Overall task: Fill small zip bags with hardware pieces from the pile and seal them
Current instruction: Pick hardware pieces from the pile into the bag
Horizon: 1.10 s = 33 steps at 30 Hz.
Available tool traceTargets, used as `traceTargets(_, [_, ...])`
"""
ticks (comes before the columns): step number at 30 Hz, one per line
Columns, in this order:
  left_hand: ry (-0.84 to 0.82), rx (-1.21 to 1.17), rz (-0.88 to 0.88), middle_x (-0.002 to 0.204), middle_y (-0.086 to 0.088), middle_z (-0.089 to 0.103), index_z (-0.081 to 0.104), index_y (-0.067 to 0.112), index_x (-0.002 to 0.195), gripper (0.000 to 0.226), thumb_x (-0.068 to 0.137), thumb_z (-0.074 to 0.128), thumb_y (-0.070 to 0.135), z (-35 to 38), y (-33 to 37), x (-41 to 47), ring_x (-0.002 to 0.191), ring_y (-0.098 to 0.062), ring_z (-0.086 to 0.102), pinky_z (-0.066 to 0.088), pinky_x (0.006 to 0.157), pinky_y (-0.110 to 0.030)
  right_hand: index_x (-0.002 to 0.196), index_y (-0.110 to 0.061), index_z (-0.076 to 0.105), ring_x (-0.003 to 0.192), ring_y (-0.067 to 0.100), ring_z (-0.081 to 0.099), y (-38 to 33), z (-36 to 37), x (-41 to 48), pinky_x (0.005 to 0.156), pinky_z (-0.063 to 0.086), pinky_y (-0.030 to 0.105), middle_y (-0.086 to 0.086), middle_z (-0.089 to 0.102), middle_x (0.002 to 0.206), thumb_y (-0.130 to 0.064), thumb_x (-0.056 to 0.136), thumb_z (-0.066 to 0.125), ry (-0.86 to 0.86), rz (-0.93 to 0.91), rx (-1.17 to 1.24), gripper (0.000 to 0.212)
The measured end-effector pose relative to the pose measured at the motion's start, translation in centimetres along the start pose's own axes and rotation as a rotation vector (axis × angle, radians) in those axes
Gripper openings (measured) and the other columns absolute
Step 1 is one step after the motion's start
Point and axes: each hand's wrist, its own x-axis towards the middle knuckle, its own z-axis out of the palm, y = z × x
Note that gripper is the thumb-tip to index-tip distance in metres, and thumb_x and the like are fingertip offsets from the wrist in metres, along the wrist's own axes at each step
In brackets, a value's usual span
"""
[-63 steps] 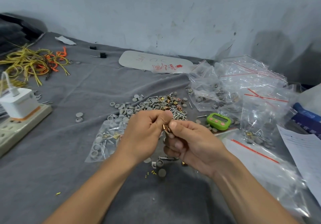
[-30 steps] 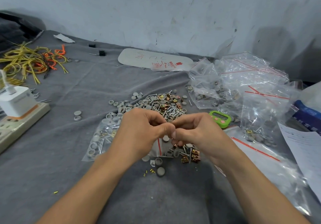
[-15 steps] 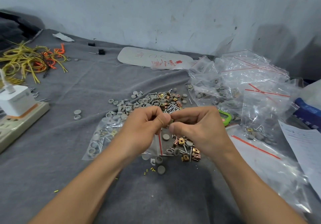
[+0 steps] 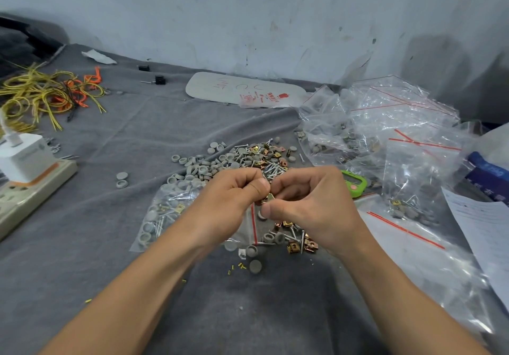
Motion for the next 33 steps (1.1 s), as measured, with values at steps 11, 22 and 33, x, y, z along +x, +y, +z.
traceTargets(11, [0.285,0.513,-0.024,0.078,0.02,0.066,0.069,0.035,0.095,0.011,0.095,0.061,0.042,-0.8,-0.1,-0.5,0.072,0.005,0.057,0.043,0.068,-0.026,0.068,-0.026,0.076,0.052,0.005,0.067,1.5,-1.3,1.6,0.052,0.049,0.019,-0.009,0.072,0.06,-0.024,0.072,0.09,0.261,0.116,-0.435,0.015])
traceTargets(22, [-0.111,0.945,-0.078,0.129,0.025,0.055,0.014,0.054,0.151,0.116,0.058,0.081,0.042,-4.2,-0.7,-1.2,0.11,-0.006,0.056,0.044,0.092,-0.023,0.094,-0.036,0.082,0.086,0.009,0.067,2.9,1.5,4.7,0.086,0.051,0.02,-0.01,0.078,0.101,-0.015,0.091,0.068,0.144,0.187,-0.783,0.025])
traceTargets(33, [0.477,0.219,-0.2,0.046,0.016,0.042,0.066,0.035,0.113,0.053,0.074,0.066,0.0,-6.0,-1.4,-0.2,0.039,-0.001,0.04,0.031,0.038,-0.014,0.113,-0.031,0.07,0.119,0.028,0.055,2.9,4.0,7.2,0.1,0.046,0.041,0.002,0.07,0.116,-0.022,0.091,0.073,0.016,0.19,-1.023,0.024])
